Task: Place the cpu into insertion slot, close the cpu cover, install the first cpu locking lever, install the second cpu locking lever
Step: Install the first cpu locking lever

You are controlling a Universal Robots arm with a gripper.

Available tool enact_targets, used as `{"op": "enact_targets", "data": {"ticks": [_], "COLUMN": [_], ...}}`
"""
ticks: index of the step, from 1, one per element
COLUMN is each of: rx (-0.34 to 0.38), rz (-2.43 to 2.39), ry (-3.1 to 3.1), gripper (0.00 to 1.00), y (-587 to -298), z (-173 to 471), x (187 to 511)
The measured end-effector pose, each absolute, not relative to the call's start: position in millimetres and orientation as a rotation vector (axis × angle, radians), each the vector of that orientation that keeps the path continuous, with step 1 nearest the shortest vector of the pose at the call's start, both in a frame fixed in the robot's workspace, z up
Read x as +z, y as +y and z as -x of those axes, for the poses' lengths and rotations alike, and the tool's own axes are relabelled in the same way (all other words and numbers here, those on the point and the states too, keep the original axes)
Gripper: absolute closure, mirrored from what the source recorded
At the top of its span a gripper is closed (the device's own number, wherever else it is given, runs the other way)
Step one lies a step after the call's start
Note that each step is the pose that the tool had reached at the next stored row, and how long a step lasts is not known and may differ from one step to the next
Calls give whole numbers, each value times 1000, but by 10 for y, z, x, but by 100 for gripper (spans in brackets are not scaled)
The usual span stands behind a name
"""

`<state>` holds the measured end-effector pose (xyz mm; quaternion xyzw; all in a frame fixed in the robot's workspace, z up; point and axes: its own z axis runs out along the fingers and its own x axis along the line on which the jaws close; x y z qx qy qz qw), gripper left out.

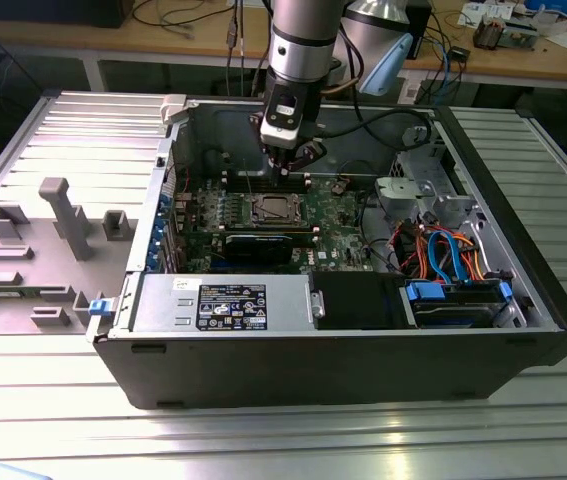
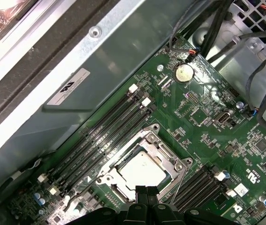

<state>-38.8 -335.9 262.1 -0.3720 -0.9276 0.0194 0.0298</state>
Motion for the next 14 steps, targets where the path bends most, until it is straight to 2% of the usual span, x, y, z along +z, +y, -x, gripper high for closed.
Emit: {"op": "enact_targets", "data": {"ticks": [14], "rx": [60], "rz": [1128], "ry": [-2868], "gripper": [89], "y": [-3359], "z": [388], "x": [2621]}}
